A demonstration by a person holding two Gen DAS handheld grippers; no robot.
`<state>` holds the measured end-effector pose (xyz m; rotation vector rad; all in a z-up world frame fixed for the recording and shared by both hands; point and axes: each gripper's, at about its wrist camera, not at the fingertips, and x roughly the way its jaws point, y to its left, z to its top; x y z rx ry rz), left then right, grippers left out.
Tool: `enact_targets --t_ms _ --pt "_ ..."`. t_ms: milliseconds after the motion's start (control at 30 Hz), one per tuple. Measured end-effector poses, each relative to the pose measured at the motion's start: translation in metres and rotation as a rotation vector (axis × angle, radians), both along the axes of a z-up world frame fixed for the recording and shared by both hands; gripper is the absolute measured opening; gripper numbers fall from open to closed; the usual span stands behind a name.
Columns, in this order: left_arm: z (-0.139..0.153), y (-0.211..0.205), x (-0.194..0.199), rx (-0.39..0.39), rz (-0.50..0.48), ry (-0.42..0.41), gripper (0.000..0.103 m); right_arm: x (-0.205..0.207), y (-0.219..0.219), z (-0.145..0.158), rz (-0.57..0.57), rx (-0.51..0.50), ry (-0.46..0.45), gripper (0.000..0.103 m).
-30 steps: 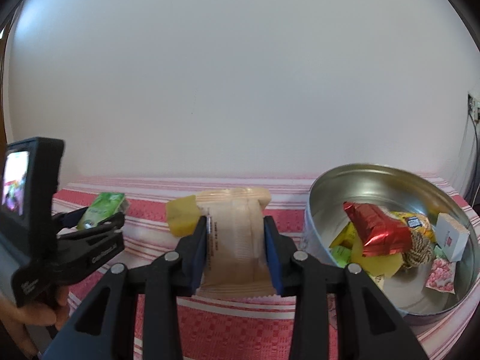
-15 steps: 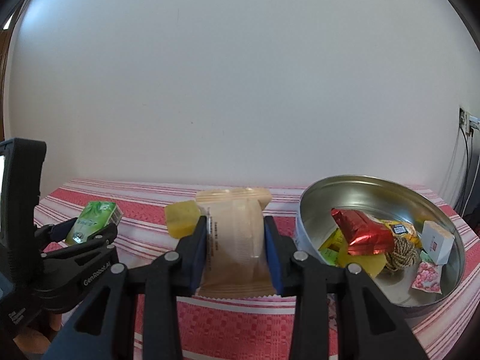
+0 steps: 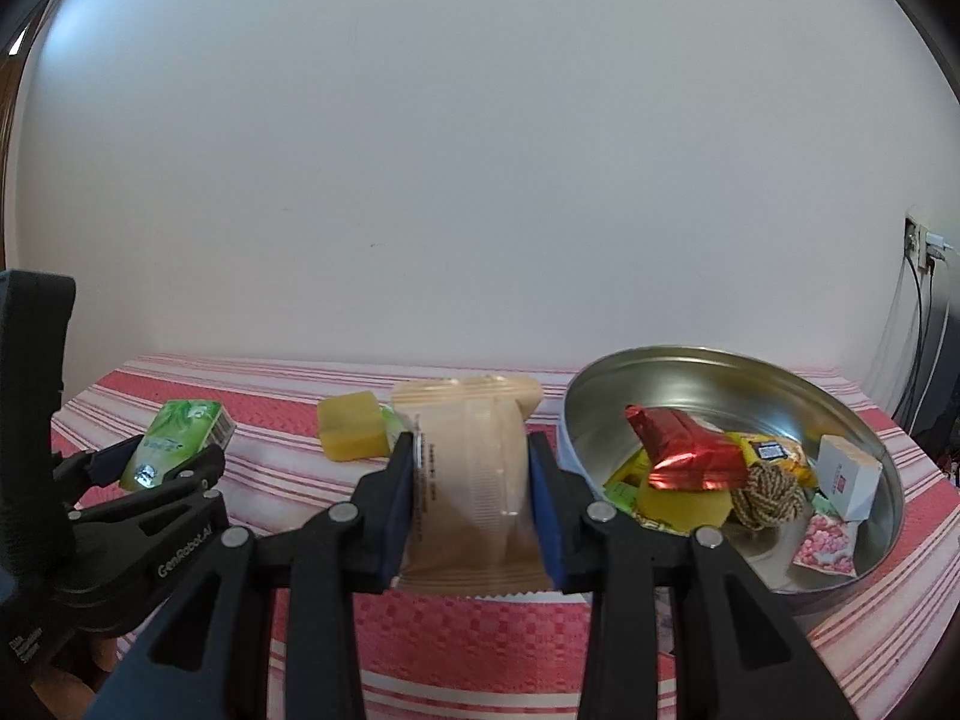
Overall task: Organize objects
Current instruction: 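Carry the pastry bag and green tea pack over the tin and open both grippers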
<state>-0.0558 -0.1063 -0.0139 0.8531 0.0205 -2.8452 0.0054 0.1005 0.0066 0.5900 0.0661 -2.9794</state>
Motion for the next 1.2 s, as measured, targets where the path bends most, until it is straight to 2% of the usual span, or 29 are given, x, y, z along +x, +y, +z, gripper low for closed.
enact_targets --t_ms 533,1200 --pt "0.002 0.032 0.015 0.012 -0.024 -0.004 0.057 0.024 0.023 0.005 -0.031 0.019 0.024 0.036" --pt "0.01 0.073 0.028 0.017 -0.071 0.021 0.057 0.042 0.059 0.019 -0.083 -0.005 0.062 0.036"
